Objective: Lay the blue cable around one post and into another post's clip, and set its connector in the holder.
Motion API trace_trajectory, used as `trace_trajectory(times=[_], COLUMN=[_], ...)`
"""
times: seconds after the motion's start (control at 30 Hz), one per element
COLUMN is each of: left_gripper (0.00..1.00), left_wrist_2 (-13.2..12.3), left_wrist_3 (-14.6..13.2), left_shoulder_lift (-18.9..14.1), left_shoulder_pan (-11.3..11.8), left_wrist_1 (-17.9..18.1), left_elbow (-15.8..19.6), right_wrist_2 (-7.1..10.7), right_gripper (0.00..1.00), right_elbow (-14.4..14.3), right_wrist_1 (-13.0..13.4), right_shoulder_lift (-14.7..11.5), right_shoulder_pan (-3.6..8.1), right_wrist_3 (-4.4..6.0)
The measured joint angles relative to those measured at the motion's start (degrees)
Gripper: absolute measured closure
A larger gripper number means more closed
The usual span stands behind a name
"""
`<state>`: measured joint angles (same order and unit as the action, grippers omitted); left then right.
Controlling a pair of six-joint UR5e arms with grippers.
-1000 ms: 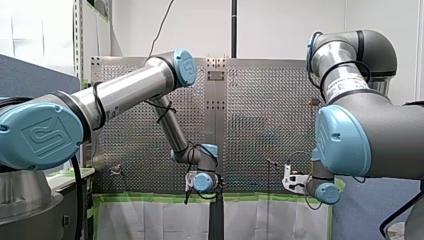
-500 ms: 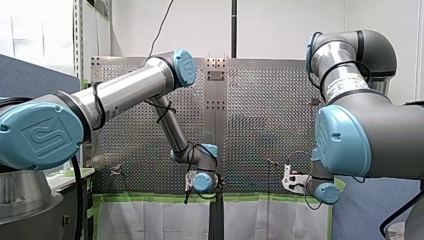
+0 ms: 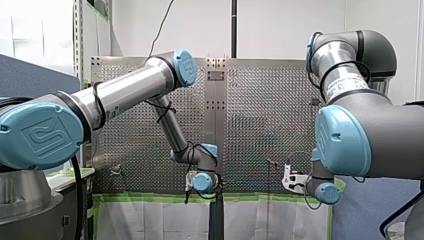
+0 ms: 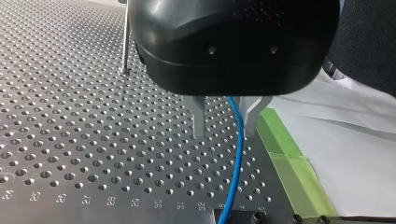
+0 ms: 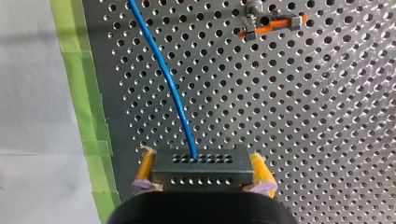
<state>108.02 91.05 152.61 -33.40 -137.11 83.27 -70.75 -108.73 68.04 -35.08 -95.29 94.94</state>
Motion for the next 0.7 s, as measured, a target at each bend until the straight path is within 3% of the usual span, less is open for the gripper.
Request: trace_trajectory(times=[0.07, 0.13, 0.17, 0.23, 0.7], left_gripper=[0.80, 0.85, 0.95, 0.99, 0.99], left_wrist_2=[-0.10, -0.16, -0.18, -0.20, -0.74], left_wrist_3=[0.00, 0.00, 0.00, 0.01, 0.18], left_shoulder_lift=[0.00, 0.00, 0.01, 0.03, 0.00], left_shoulder_pan=[0.00, 0.00, 0.01, 0.01, -0.01], left_wrist_1=[0.00, -0.01, 0.00, 0.02, -0.01], left_elbow=[0.01, 0.02, 0.02, 0.02, 0.02], right_wrist_2=[-0.01, -0.01, -0.01, -0.01, -0.01], right_gripper=[1.00, 1.00, 1.00, 1.00, 1.00], right_elbow=[0.03, 0.03, 0.03, 0.04, 0.05], right_wrist_1=[0.00, 0.00, 0.00, 0.00, -0.19], right_shoulder_lift=[0.00, -0.01, 0.00, 0.01, -0.02], right_shoulder_pan=[0.00, -0.01, -0.01, -0.02, -0.02], right_wrist_3=[0.00, 0.00, 0.00, 0.00, -0.07])
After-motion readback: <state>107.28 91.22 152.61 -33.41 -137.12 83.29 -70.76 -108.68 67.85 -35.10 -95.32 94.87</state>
